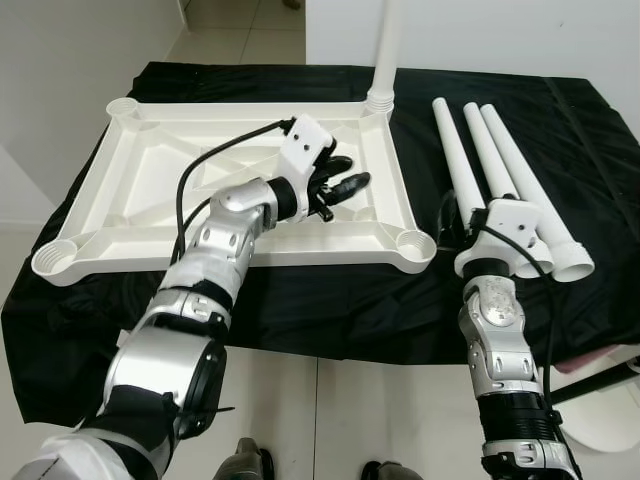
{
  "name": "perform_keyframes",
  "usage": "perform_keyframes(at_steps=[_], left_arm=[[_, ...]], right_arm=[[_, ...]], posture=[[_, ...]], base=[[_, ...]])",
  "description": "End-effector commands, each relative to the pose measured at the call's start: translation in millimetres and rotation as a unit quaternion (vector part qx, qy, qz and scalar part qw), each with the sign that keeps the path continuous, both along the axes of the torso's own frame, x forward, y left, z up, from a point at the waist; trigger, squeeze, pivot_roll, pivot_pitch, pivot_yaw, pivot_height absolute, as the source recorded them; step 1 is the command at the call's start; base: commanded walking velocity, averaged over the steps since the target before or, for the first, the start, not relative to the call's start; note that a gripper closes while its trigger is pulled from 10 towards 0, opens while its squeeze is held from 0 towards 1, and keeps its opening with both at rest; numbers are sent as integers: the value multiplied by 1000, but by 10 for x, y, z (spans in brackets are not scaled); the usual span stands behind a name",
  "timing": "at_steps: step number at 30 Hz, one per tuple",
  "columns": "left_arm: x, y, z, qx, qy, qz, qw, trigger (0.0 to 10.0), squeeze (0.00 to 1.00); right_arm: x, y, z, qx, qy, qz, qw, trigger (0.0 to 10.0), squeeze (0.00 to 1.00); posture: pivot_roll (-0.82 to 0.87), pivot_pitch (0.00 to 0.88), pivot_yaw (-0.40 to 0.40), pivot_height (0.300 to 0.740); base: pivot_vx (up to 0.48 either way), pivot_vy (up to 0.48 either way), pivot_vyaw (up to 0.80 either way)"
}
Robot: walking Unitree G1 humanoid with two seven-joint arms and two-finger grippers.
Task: Building children table
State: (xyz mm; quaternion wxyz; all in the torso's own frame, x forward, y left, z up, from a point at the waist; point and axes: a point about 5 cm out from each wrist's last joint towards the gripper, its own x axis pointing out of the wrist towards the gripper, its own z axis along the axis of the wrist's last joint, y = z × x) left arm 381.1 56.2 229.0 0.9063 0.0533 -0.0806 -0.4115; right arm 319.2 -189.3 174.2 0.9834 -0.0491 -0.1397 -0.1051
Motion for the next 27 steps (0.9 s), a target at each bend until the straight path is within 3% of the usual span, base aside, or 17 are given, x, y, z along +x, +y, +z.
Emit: perform_keyframes(at_steps=[1, 12, 19, 27], left_arm=[[-11, 11, -22, -8, 6, 33, 999, 10000, 0], [-167, 80, -61, -64, 31, 114, 991, 10000, 0], [-216, 87, -68, -67, 38, 125, 989, 10000, 0], [-382, 37, -221, -37, 50, 144, 988, 10000, 0]], right_arm=[[39, -45, -30, 5, 19, -16, 1000, 10000, 0], [106, -213, -91, 18, 53, -35, 998, 10000, 0], [119, -258, -121, 28, 65, -33, 997, 10000, 0], [144, -515, -255, 45, 116, -41, 991, 10000, 0]], posture=[[68, 31, 8, 740], [83, 8, -12, 740], [85, 9, -18, 740], [84, 26, -35, 740]], base=[[0, 0, 0], [0, 0, 0], [0, 0, 0], [0, 0, 0]])
